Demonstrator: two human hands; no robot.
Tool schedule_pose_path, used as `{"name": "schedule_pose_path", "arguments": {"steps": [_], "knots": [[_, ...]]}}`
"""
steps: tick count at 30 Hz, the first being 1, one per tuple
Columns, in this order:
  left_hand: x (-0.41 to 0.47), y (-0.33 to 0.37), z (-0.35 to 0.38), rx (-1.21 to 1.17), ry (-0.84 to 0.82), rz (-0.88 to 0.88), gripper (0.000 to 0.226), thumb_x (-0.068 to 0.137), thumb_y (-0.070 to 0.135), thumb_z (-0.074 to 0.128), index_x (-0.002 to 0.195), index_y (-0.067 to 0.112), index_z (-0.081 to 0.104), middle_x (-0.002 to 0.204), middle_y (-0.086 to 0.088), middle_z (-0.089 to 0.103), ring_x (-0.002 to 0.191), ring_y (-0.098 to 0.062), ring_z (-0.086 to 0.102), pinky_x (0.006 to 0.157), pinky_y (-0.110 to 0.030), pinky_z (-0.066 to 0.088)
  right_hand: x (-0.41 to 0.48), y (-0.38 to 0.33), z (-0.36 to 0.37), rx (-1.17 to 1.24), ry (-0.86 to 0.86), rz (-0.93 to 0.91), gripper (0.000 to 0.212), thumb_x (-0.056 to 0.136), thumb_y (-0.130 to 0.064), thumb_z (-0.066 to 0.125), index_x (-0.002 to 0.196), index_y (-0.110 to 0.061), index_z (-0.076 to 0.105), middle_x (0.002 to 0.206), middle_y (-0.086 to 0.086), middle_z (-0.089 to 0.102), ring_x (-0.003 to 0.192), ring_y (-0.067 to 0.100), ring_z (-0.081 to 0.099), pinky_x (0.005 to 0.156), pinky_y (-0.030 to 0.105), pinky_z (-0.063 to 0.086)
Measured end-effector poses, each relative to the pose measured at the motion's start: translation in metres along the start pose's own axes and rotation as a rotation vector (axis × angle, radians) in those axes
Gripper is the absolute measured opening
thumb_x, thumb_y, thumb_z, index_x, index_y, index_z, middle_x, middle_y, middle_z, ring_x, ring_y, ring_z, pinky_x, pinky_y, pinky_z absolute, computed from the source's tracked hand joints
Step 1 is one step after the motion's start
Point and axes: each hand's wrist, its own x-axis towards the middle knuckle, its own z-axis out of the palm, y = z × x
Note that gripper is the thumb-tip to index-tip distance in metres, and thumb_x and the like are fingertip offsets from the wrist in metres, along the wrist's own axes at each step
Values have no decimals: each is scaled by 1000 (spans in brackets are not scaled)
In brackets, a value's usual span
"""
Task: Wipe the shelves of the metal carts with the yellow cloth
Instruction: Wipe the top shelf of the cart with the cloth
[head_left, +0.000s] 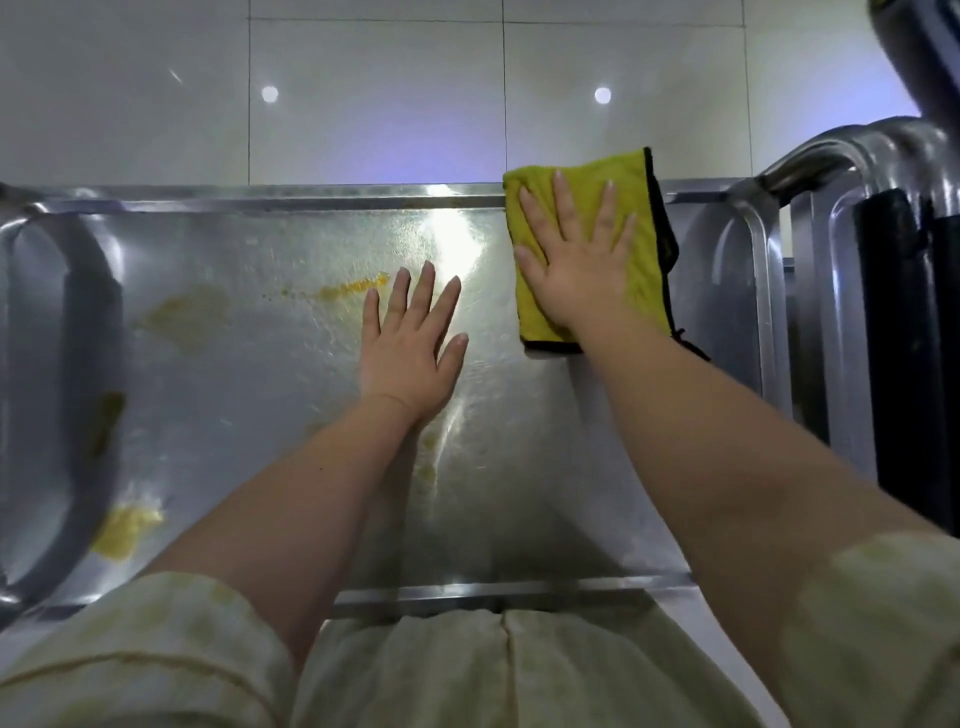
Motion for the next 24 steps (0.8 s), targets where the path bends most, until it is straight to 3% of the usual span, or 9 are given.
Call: {"name": "schedule_pose_path", "arguments": {"steps": [4, 8, 12, 15, 18, 21, 24], "knots": [[2, 2, 0, -11, -15, -9, 59, 98, 54, 16, 154, 37, 2, 163, 3, -2, 149, -22, -7, 119, -52, -4, -71, -2, 14, -36, 3, -91, 62, 95, -65, 10, 152, -44, -3, 163, -6, -6, 145, 46, -7, 111, 69, 0], [2, 2, -1, -14, -17, -10, 60, 98, 54, 18, 153, 38, 3, 163, 3, -2, 149, -22, -7, 118, -52, -4, -202, 10, 45, -22, 18, -240, 62, 97, -61, 26, 154, -40, 13, 163, -2, 8, 144, 51, 2, 109, 71, 10], [1, 3, -1, -3, -7, -12, 60, 98, 54, 17, 154, 36, 4, 163, 2, -1, 149, -22, -6, 118, -51, -6, -285, 20, 65, -34, -57, -334, 60, 97, -59, 31, 152, -42, 18, 163, -4, 11, 144, 51, 6, 106, 74, 14], [1, 4, -1, 2, -8, -10, 61, 97, 54, 16, 154, 35, 4, 163, 1, -1, 149, -24, -6, 118, -51, -7, -250, 22, 55, -24, -64, -305, 58, 97, -61, 27, 152, -45, 15, 163, -5, 9, 144, 50, 5, 108, 73, 10], [1, 4, -2, 9, -13, -12, 61, 97, 54, 16, 154, 35, 3, 163, 0, -2, 149, -24, -6, 118, -51, -8, -166, 21, 36, -14, 8, -136, 60, 95, -62, 21, 152, -45, 11, 163, -4, 7, 144, 49, 4, 110, 72, 5], [1, 4, -2, 19, -11, -7, 61, 98, 54, 16, 154, 34, 3, 163, 0, -1, 149, -24, -6, 118, -51, -7, -81, 26, 14, 56, -16, 39, 59, 94, -65, 12, 149, -50, -4, 163, -8, -7, 145, 45, -11, 110, 69, -7], [1, 3, -3, 50, -14, -13, 61, 98, 55, 14, 154, 35, 2, 163, 0, -1, 149, -24, -5, 119, -51, -5, -35, 30, 2, 118, -29, 169, 59, 95, -64, 9, 149, -49, -6, 162, -9, -11, 144, 43, -17, 109, 69, -10]]}}
